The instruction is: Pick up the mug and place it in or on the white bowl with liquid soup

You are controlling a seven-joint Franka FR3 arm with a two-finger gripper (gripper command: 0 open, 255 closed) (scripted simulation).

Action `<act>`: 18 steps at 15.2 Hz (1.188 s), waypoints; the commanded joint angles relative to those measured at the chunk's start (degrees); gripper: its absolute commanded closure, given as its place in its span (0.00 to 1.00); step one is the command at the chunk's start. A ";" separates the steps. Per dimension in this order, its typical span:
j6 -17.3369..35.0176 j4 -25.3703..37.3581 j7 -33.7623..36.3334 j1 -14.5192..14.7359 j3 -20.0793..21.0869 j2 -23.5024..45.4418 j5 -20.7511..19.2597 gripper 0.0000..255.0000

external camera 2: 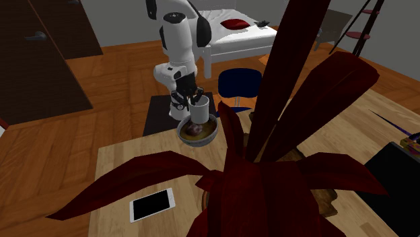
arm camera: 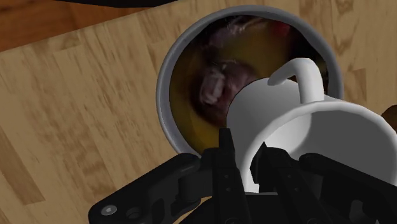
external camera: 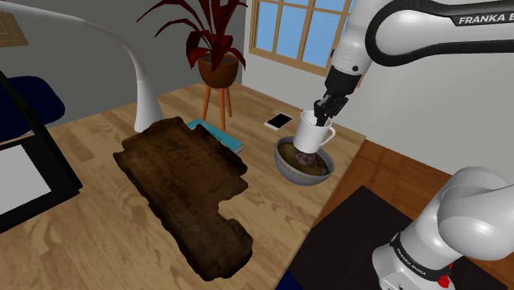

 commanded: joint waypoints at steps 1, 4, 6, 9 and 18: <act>1.85 -1.68 -0.11 0.02 0.05 0.14 0.08 1.00; 4.25 -3.79 -0.23 0.06 0.14 0.44 0.20 1.00; 5.45 -4.79 -0.30 0.08 0.18 0.63 0.26 1.00; 5.45 -4.79 -0.30 0.08 0.18 0.63 0.26 1.00; 5.46 -4.78 -0.31 0.07 0.19 0.65 0.27 0.00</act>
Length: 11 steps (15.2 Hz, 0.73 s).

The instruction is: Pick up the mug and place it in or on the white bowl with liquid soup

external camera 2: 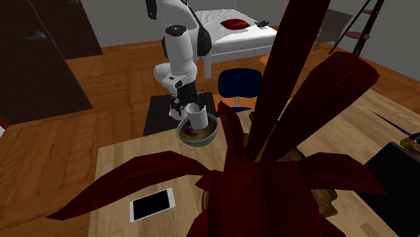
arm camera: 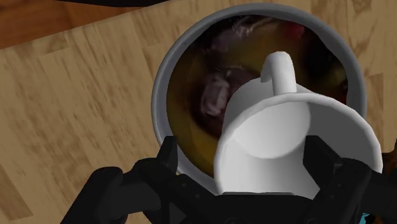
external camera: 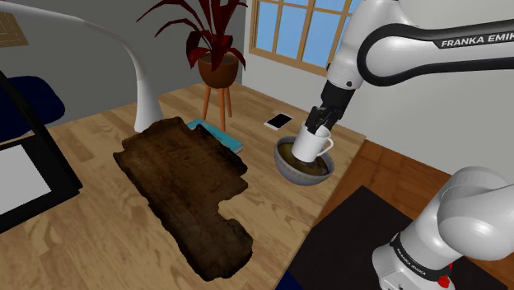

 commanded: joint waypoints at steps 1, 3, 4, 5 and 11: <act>-0.01 -0.01 0.00 0.00 0.00 -0.01 0.00 0.00; -4.14 3.22 0.07 -0.12 -0.27 -0.91 -0.25 0.00; -6.15 4.93 0.10 -0.17 -0.41 -1.21 -0.37 0.00; -7.72 6.32 0.12 -0.21 -0.51 -1.39 -0.46 0.00; -7.72 6.32 0.12 -0.21 -0.51 -1.39 -0.46 0.00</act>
